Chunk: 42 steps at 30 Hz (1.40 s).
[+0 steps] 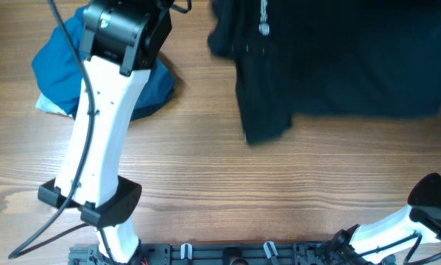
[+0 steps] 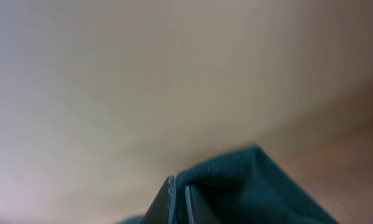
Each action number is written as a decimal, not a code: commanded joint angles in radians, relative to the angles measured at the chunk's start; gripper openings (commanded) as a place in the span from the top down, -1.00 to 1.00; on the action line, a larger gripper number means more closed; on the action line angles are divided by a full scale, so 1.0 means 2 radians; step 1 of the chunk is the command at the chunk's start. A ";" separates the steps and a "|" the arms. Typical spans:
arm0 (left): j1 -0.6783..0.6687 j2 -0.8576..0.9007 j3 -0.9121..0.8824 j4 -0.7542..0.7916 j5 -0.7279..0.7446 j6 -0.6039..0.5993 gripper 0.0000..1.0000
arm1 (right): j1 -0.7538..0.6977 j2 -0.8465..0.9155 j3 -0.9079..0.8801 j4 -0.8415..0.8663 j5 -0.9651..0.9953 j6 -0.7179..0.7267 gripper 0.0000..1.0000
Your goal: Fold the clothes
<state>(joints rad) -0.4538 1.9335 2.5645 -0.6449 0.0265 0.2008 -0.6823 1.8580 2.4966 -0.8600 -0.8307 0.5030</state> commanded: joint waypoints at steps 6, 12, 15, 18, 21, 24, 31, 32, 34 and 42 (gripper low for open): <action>-0.016 -0.008 0.062 -0.192 -0.028 0.042 0.92 | -0.024 -0.012 0.010 -0.172 0.094 -0.081 0.91; -0.022 0.047 0.062 -0.406 -0.031 -0.002 0.92 | -0.009 0.002 -0.029 -0.301 0.212 -0.190 0.91; -0.032 0.076 0.062 -0.492 -0.031 -0.025 0.92 | 0.005 0.006 -0.079 -0.373 0.269 -0.231 0.91; -0.039 0.095 0.049 -0.520 -0.021 -0.062 0.92 | 0.011 0.005 -0.146 -0.374 0.289 -0.237 0.91; -0.043 0.095 0.013 -0.520 -0.011 -0.066 0.92 | 0.011 0.005 -0.197 -0.368 0.284 -0.238 0.91; -0.044 0.095 0.002 -0.520 -0.010 -0.066 0.92 | 0.011 0.005 -0.215 -0.354 0.254 -0.245 0.91; -0.055 0.015 0.002 -0.520 -0.010 -0.080 0.92 | 0.011 -0.061 -0.196 -0.341 0.147 -0.266 0.92; -0.059 -0.005 0.002 -0.520 -0.010 -0.087 0.92 | 0.010 -0.082 -0.196 -0.344 0.153 -0.260 0.91; -0.069 -0.045 0.002 -0.520 -0.010 -0.098 0.92 | 0.010 -0.141 -0.196 -0.352 0.171 -0.247 0.91; -0.115 -0.200 0.000 -0.520 -0.072 -0.131 0.92 | 0.020 -0.352 -0.197 -0.374 0.184 -0.179 0.91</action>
<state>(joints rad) -0.6693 1.6203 2.5633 -1.6840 -0.0608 -0.0185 -0.6617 1.2396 2.0983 -1.6070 -0.4713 0.0608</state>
